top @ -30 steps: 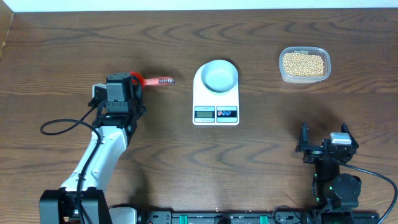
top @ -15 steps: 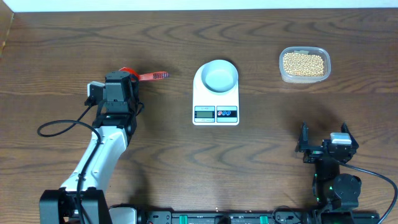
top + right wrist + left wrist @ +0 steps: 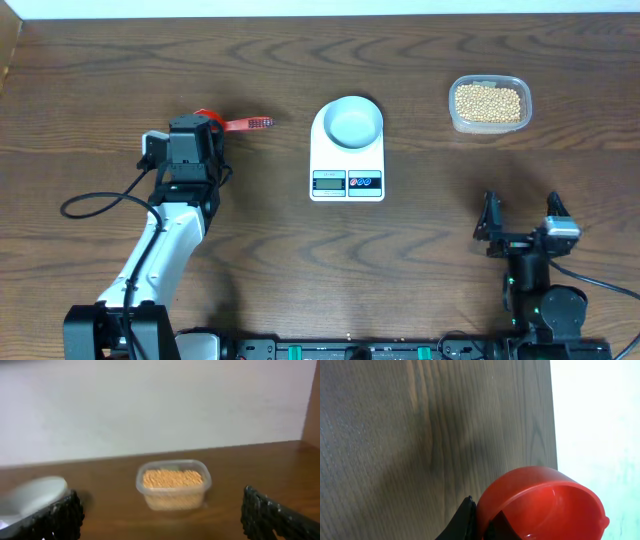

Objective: Scoop item into bowl and weigh 50g on scale
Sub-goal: 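Carry the scoop toward the scale and reach the right gripper to it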

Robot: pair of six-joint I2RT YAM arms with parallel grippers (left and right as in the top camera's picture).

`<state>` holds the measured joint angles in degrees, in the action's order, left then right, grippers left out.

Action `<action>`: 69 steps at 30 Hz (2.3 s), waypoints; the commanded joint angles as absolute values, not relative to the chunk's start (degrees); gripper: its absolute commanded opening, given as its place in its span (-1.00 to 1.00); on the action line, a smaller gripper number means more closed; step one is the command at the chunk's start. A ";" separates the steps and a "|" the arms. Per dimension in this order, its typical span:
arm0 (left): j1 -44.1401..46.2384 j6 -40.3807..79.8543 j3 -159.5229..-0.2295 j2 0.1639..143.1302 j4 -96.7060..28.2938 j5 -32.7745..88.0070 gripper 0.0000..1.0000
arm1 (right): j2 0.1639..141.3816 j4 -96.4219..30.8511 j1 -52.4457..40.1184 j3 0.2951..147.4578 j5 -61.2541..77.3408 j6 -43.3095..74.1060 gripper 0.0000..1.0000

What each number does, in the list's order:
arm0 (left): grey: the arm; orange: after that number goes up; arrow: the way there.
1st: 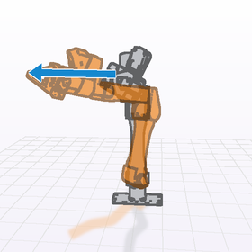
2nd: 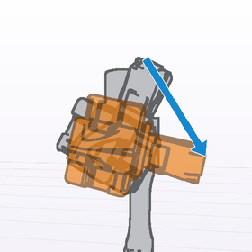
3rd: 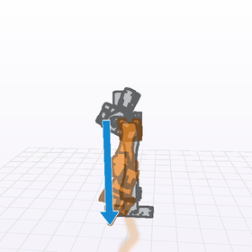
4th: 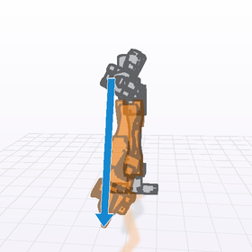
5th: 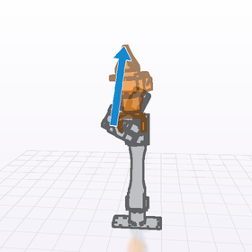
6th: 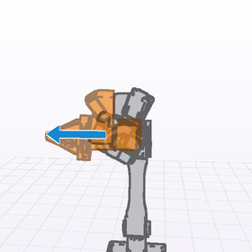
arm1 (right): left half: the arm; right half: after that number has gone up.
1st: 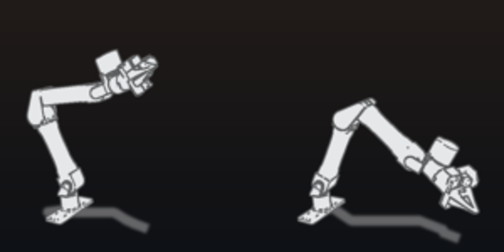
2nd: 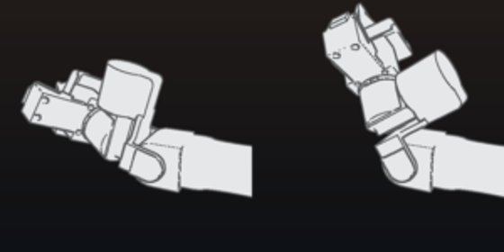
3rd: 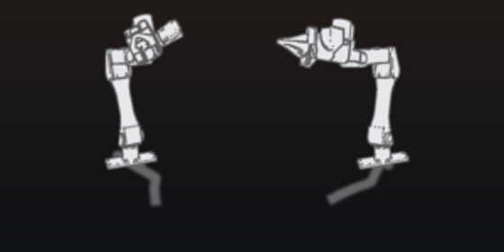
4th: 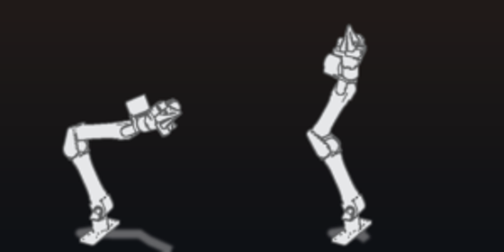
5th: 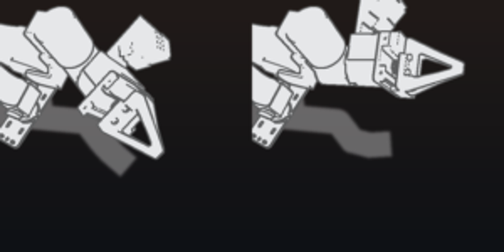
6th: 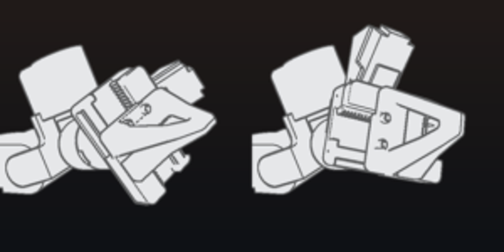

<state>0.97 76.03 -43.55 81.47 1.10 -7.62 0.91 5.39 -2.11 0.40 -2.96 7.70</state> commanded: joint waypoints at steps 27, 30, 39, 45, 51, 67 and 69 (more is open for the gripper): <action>1.13 64.07 -44.29 68.69 -7.20 6.39 -0.86 | 30.22 14.41 -1.80 13.54 19.42 30.24 0.98; 1.13 64.10 -44.29 68.69 -7.07 10.31 -0.86 | 36.03 16.47 -1.80 16.75 28.77 30.22 0.99; 3.46 65.30 -44.29 68.69 -1.39 17.56 -0.86 | 50.17 38.41 -1.80 18.48 50.33 38.06 0.99; 9.10 66.74 -44.29 68.69 1.65 17.34 -0.86 | 53.67 45.93 -2.33 18.50 44.38 38.33 0.99; 13.08 66.74 -44.29 68.71 5.87 17.32 -0.85 | 59.11 48.84 -6.37 18.87 43.40 38.33 0.66; 18.48 66.70 -44.27 69.30 6.61 16.88 -0.85 | 71.94 58.39 -19.31 22.46 37.82 39.33 0.40; 19.05 66.74 -44.27 69.67 6.63 16.88 -0.86 | 72.14 58.35 -20.08 22.72 37.56 39.33 0.33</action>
<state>18.17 66.22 -43.55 69.12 6.35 16.62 71.79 58.11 -18.81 21.06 38.85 38.96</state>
